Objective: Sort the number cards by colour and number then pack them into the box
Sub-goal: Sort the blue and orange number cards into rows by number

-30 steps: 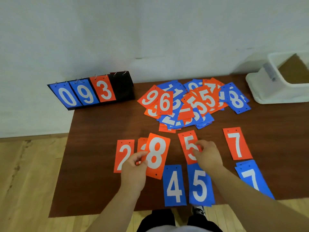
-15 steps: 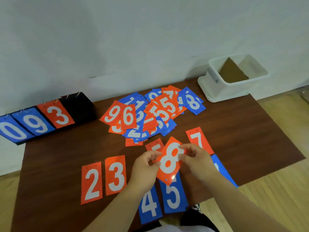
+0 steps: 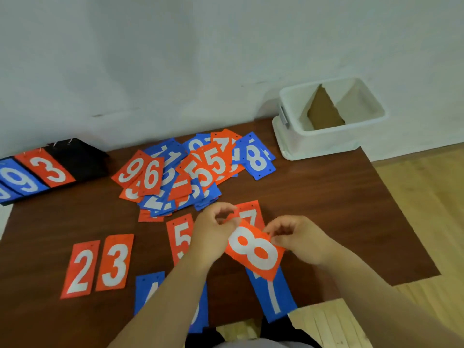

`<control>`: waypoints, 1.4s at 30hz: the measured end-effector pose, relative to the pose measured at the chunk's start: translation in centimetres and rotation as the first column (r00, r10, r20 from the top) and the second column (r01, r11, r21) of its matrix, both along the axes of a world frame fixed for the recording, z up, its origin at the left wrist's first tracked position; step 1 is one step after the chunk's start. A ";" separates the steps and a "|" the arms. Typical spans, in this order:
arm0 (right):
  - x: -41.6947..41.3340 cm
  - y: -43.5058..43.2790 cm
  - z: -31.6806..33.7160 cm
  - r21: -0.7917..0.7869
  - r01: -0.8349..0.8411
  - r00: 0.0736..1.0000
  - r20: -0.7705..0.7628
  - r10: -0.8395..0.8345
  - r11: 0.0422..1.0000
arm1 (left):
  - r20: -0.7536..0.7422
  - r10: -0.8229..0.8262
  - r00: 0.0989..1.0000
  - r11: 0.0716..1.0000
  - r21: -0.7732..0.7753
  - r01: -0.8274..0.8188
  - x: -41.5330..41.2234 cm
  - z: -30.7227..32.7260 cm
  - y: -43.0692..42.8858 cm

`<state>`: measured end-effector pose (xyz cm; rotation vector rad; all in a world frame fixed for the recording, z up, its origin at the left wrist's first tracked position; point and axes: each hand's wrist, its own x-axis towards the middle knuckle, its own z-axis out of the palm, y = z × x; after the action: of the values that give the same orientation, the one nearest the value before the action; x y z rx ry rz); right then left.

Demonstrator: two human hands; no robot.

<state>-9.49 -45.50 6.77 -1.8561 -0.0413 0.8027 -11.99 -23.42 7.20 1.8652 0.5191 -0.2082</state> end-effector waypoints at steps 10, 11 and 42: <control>1.5 -4.1 -3.1 -0.005 0.119 0.990 -0.069 -0.119 0.993 | -0.129 0.006 0.992 1.000 0.009 -0.005 -0.7 -2.5 -7.1; 1.8 -4.2 -3.3 -0.023 0.118 0.992 -0.046 -0.119 0.993 | -0.131 -0.021 0.991 0.999 0.034 0.025 -0.3 -2.7 -7.2; 5.4 6.3 -5.5 -0.559 -0.061 0.904 0.320 0.283 0.827 | -0.232 -0.156 0.960 0.749 0.606 0.268 -1.9 -6.4 4.5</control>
<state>-4.06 -39.17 1.29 -2.5684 -0.2700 0.5836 -13.92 -18.89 0.81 2.5987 0.5284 -0.3813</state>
